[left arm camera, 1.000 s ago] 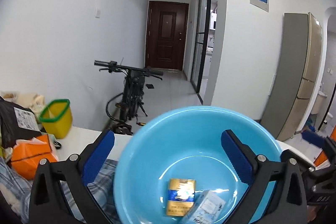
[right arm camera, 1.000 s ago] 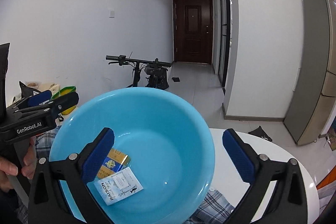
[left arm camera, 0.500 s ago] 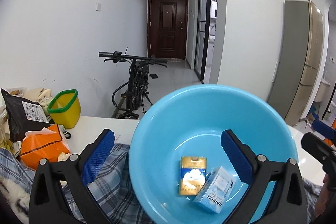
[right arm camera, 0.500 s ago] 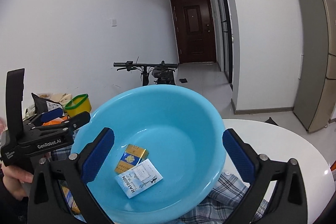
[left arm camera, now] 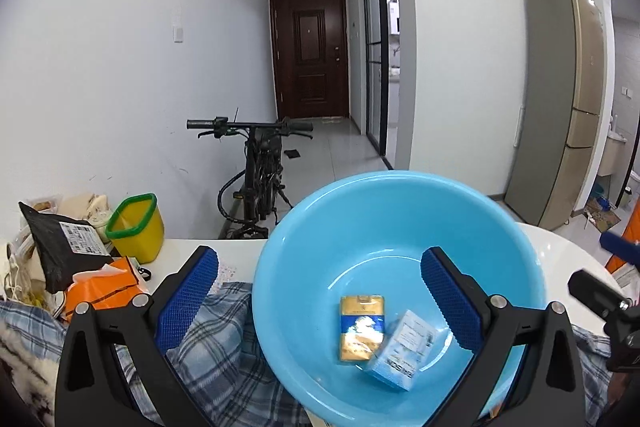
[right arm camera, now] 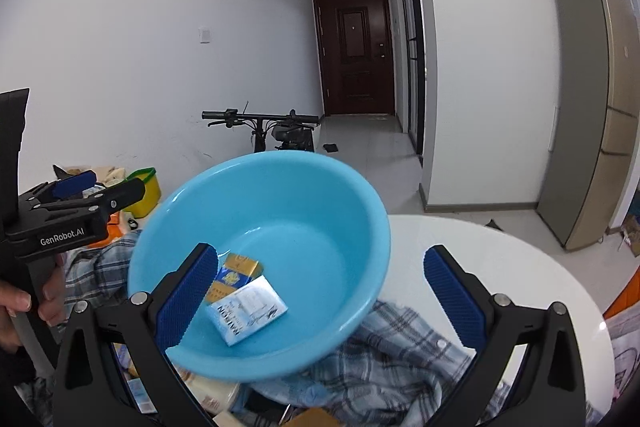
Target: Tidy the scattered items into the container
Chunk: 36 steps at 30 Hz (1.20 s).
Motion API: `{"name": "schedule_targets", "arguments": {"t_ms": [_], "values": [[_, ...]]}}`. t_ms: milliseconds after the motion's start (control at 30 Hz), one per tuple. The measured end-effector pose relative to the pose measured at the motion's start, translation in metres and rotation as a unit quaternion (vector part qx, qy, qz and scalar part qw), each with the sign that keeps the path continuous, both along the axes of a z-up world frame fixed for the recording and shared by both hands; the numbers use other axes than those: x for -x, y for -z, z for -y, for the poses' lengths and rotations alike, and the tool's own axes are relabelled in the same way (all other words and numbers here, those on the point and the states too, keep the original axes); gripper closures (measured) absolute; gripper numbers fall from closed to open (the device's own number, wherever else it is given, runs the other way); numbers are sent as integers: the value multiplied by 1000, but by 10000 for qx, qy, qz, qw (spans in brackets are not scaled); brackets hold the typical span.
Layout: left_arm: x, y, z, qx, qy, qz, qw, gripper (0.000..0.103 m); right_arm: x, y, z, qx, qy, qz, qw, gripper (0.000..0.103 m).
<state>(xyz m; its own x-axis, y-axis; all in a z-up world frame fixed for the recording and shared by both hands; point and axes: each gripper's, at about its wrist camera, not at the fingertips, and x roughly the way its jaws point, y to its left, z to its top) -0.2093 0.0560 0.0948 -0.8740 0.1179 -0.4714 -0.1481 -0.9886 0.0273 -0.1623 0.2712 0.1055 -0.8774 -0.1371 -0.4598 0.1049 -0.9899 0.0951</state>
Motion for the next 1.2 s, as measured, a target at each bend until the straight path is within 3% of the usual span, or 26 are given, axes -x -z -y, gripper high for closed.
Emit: {"name": "schedule_targets", "arguments": {"t_ms": [200,300,500,767,933,1200], "values": [[-50,-1,-6,0,287,372,9989,0,-53,-7,-2,203,-221,36,9995,0],[-76,8,-13,194,583,797,9949,0,-85,-12,0,140,-280,-105,9995,0],[-126,13,-23,218,990,612,9930,0,-117,-9,7,187,-555,-100,9982,0],[-133,5,-16,122,878,283,9957,0,-117,-1,14,66,-395,-52,9992,0],[-129,11,-12,113,825,555,9950,0,-116,7,8,324,-512,204,9980,0],[-132,31,-1,204,592,660,9959,0,-122,20,11,210,-586,527,9967,0]]}}
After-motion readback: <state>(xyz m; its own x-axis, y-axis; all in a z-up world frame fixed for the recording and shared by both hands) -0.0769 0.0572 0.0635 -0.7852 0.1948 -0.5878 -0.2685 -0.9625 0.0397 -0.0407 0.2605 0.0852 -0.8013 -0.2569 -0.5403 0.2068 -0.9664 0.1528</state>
